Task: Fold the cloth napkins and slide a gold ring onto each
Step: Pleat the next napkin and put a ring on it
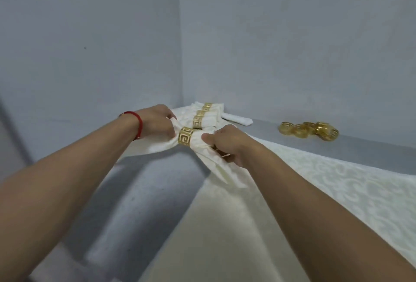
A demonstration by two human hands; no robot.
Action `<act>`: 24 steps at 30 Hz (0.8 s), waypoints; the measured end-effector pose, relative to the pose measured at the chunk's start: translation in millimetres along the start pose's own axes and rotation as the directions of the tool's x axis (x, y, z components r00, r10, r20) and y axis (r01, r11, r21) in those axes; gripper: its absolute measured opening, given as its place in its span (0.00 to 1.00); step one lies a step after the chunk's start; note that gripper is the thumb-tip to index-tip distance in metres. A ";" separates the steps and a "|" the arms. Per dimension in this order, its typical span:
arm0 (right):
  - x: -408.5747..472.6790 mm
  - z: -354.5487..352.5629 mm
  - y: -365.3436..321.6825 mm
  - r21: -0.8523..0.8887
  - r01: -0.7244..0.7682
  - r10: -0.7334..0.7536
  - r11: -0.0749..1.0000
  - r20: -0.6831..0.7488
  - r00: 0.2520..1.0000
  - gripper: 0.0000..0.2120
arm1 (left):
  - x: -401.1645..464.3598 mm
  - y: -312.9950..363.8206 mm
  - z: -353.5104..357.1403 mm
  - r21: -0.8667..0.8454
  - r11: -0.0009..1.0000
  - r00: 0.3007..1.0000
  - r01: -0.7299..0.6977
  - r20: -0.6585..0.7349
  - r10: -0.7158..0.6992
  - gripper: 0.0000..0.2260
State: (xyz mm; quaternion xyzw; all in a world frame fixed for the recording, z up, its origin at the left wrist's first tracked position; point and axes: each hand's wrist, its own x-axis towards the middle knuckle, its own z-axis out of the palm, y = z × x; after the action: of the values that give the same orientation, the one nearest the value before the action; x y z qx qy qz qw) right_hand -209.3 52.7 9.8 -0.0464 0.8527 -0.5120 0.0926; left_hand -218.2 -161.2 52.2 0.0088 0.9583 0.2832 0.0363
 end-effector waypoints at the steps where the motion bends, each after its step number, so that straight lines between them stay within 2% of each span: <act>1: 15.2 14.3 -5.3 -0.023 -0.012 0.012 1.000 -0.014 1.000 0.09 | 8.8 -11.2 -4.4 0.018 0.999 1.000 0.028 -0.007 -0.028 0.09; 4: 48.3 29.3 -4.0 -0.167 -0.031 0.012 0.985 -0.113 0.994 0.14 | 34.0 -27.3 3.6 -0.009 0.998 0.998 0.060 -0.020 -0.060 0.09; 7: 77.3 32.9 1.7 -0.169 -0.049 0.011 0.984 -0.222 0.975 0.21 | 63.5 -37.0 12.1 -0.066 0.997 0.992 0.044 -0.119 -0.051 0.08; 10: 99.4 29.1 13.0 -0.158 -0.031 -0.025 0.987 -0.341 0.940 0.14 | 91.1 -35.8 20.3 -0.092 0.996 0.985 0.004 -0.170 -0.020 0.08; 12: 112.2 29.1 21.3 -0.187 -0.036 -0.042 0.982 -0.397 0.917 0.15 | 106.2 -34.7 28.4 -0.086 0.996 0.979 -0.002 -0.203 -0.016 0.07; 19: 133.2 40.8 39.9 -0.420 -0.136 -0.103 0.897 -0.498 0.861 0.21 | 131.0 -46.0 59.5 -0.114 0.993 0.924 -0.034 -0.382 -0.012 0.11; 24: 122.2 27.6 36.8 -0.409 -0.051 -0.173 0.911 -0.494 0.852 0.21 | 128.6 -49.5 61.2 0.063 0.998 0.898 -0.015 -0.438 0.042 0.16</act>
State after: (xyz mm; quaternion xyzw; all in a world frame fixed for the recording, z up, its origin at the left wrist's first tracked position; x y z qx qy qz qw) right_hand -322.7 24.9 -48.9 0.0476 0.9312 -0.3192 -0.1694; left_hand -341.6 -164.7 -34.2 -0.0401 0.9495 0.2504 -0.1850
